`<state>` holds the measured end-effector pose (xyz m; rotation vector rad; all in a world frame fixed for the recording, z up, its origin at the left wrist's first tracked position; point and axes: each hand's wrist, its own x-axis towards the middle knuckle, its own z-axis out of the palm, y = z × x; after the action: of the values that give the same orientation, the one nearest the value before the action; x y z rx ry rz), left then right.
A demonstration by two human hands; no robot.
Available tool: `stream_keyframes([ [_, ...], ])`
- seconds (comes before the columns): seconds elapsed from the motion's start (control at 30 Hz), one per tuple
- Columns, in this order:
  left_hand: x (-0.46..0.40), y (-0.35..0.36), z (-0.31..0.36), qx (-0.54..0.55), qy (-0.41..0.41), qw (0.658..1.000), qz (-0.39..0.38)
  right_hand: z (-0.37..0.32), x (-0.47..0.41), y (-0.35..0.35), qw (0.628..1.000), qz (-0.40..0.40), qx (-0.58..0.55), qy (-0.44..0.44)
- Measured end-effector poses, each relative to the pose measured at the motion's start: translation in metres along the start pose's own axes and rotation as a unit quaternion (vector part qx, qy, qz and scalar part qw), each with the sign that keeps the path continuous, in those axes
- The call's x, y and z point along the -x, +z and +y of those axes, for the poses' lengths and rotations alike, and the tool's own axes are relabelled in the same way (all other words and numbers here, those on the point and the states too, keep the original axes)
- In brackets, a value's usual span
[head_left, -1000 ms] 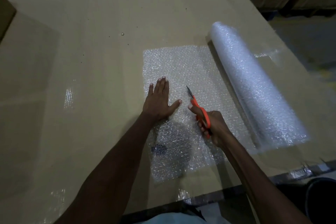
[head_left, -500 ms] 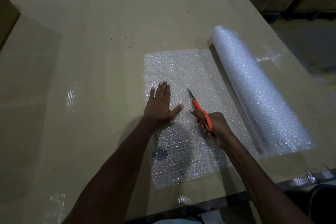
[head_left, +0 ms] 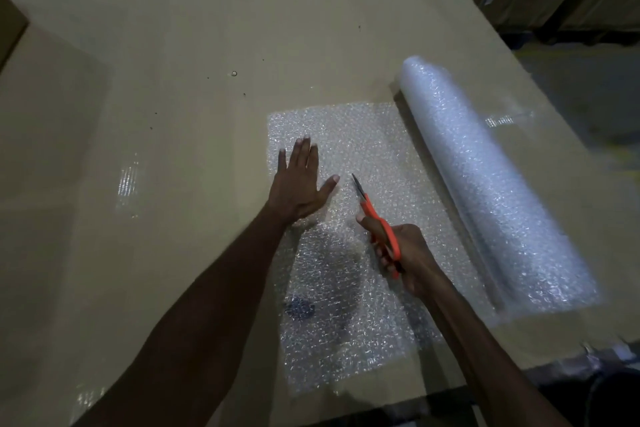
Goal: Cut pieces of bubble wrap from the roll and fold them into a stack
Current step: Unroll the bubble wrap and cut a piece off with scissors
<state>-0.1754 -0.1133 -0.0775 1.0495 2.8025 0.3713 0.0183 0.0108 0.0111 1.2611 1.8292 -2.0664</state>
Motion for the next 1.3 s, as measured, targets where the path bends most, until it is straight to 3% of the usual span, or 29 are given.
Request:
stream_keyframes([
  [0.97,-0.005,0.003,-0.007,0.019,-0.005,1.0,-0.004,-0.015,-0.041,0.001,0.999,-0.029,0.023,-0.029],
  [1.3,-0.006,0.004,-0.007,0.02,-0.01,1.0,-0.006,-0.022,-0.05,0.013,0.999,-0.003,0.023,-0.03],
])
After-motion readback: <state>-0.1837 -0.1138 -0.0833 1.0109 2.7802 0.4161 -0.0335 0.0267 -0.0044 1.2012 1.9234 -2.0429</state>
